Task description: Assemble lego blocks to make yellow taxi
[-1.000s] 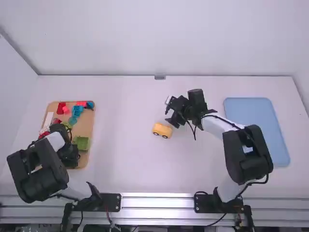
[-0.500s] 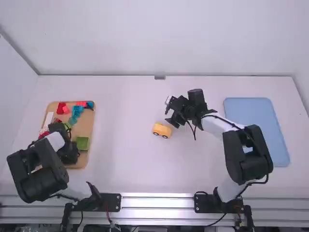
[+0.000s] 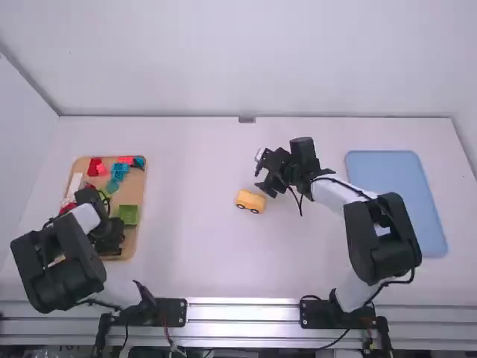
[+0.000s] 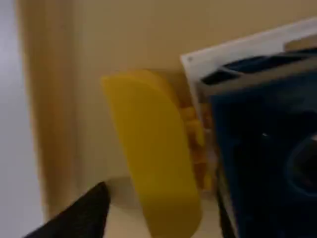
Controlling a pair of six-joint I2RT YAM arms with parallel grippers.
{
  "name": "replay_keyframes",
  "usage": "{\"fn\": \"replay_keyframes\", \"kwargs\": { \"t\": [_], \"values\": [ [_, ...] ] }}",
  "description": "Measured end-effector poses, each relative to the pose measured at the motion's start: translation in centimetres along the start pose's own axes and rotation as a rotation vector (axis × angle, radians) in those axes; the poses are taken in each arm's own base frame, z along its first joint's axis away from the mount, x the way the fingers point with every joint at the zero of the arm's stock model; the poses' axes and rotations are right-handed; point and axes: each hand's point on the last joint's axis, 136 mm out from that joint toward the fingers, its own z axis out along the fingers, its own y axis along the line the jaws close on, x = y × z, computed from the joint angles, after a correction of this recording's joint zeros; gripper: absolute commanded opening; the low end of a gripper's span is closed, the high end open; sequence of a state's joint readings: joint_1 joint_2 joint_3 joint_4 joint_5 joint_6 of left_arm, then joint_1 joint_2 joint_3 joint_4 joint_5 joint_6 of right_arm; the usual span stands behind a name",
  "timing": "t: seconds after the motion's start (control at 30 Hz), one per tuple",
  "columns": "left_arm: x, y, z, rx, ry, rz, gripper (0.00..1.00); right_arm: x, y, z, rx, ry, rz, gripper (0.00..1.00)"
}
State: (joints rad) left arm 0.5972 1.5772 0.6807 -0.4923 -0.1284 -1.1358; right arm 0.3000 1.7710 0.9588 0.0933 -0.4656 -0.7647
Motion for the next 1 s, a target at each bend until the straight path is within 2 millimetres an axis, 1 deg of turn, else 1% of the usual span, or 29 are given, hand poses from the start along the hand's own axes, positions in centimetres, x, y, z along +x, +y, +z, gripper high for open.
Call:
{"fn": "replay_keyframes", "kwargs": {
  "t": [0.1,0.17,0.47,0.57,0.67,0.8,0.87,0.97,1.0],
  "values": [
    [-0.2,0.5,-0.1,-0.026,-0.007,-0.002,0.57,0.0,0.0,0.0,0.0,0.001,-0.002,0.98],
    [-0.5,0.7,-0.1,-0.034,-0.019,-0.003,0.53,0.0,0.0,0.0,0.0,0.0,0.0,0.98],
    [-1.6,0.2,-0.2,-0.018,-0.077,-0.01,0.54,0.0,0.0,0.0,0.0,0.0,0.0,0.98],
    [-1.7,0.3,-0.2,-0.026,-0.085,-0.022,0.5,0.0,0.0,0.0,0.0,0.0,0.0,0.98],
    [-1.8,0.3,-0.2,-0.025,-0.093,-0.038,0.4,0.0,0.0,0.0,0.0,0.0,-0.002,0.98],
    [-1.8,0.3,-0.2,-0.025,-0.092,-0.044,0.3,0.0,0.0,0.0,0.0,0.001,-0.001,0.98],
    [-1.8,0.4,-0.2,-0.026,-0.092,-0.045,0.29,0.0,0.0,0.0,0.0,0.0,-0.001,0.98],
    [-1.8,0.4,-0.2,-0.027,-0.092,-0.045,0.23,0.0,0.0,0.0,0.0,0.001,-0.001,0.98],
    [-1.8,0.4,-0.2,-0.027,-0.091,-0.045,0.22,0.0,0.0,0.0,0.0,0.0,-0.002,0.98]
  ]
}}
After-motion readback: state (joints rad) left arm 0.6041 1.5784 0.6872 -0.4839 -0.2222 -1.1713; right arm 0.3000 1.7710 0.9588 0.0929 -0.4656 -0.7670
